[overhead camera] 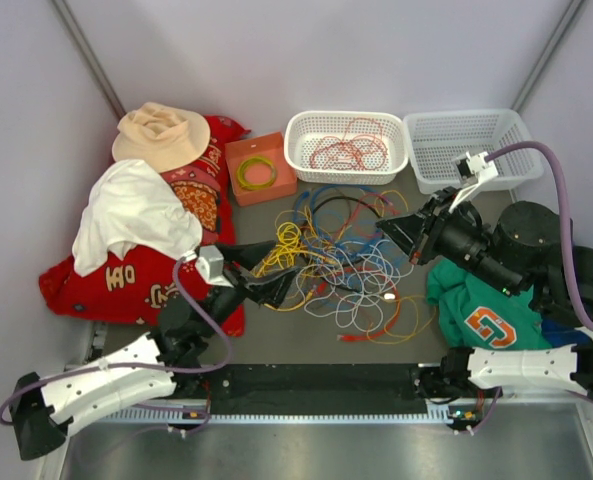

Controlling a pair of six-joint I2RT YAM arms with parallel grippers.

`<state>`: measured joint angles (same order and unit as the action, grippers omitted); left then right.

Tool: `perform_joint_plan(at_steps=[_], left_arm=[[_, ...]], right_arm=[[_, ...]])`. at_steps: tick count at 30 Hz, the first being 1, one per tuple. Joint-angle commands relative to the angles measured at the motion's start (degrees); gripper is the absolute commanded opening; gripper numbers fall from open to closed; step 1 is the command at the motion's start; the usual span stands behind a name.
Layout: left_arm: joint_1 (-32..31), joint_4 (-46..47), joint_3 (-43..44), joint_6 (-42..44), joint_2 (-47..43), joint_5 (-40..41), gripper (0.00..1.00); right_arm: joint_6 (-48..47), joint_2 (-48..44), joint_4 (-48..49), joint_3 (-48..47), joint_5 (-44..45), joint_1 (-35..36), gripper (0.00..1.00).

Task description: Untangle the cables

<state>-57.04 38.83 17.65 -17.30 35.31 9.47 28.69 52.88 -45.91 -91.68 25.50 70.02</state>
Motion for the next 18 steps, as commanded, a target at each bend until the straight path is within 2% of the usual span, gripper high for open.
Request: perform_joint_plan(at_steps=[1,6,15,18], left_arm=[[0.08,-1.3,-0.87,2.8,-3.76,-2.87,0.97],[-0.01,0.02,0.8,1.75,3.6,-12.69,0.97],[-0.01,3.44,4.58,2.53,15.84,-17.74,0.93],[-0.01,4.85,4.85,2.97,18.3,-17.74,0.85]], right_arm=[[0.14,-0.24,1.61,-1.05,0.61,0.56,0.0],[0.23,0.99,2.32,-1.74,-0.79,0.56,0.0],[0.84,2.05,1.88,-3.33,-2.56,0.47,0.0],[1.11,2.05,1.61,-3.33,-2.73,0.56,0.0]])
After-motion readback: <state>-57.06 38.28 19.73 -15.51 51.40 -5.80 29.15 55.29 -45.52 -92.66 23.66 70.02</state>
